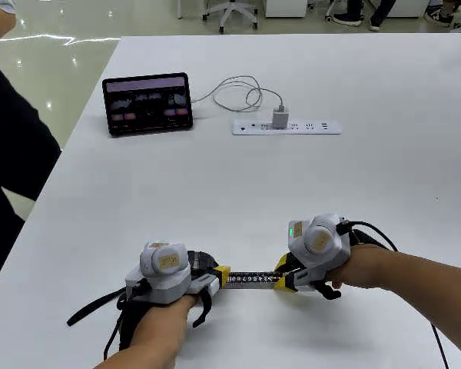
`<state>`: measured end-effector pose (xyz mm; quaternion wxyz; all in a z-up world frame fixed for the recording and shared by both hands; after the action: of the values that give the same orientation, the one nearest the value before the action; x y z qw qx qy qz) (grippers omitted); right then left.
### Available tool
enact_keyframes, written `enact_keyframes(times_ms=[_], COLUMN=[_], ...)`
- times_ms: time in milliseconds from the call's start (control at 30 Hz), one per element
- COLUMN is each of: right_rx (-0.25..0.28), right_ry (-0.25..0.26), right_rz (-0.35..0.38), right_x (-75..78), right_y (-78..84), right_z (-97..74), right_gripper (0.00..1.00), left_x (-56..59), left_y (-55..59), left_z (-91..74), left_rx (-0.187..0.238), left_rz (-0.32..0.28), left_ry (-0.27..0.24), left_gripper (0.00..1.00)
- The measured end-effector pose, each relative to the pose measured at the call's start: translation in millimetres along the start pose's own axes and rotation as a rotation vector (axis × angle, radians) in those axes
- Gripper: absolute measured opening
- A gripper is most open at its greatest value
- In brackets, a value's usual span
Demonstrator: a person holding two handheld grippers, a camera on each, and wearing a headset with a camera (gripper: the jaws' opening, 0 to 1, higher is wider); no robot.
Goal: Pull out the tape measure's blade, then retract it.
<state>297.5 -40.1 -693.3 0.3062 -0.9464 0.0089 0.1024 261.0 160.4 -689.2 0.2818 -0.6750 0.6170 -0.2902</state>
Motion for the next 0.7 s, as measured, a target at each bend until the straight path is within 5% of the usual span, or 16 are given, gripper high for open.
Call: enact_keyframes(times_ms=[700], right_rx=[0.028], right_ry=[-0.009], right_rz=[-0.001], right_x=[-0.4], right_y=[-16.3], right_z=[14.5], right_gripper=[0.11], left_x=[-0.9], left_y=[-0.1], left_z=[-1.4], left_rx=[-0.001], left_rz=[-0.003], left_ry=[0.006], left_gripper=[0.66])
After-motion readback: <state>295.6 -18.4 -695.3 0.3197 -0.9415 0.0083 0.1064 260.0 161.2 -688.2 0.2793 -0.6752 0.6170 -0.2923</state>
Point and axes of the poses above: the centre of the closed fingertips' face, and the gripper's own axes: z roughly forward along the fingers, x roughly to its right, y roughly out of its underside, the point moved 8 cm from there along -z, roughly backward along the fingers, and after that the axes turned 13 degrees about -y, right-handed, at the moved point
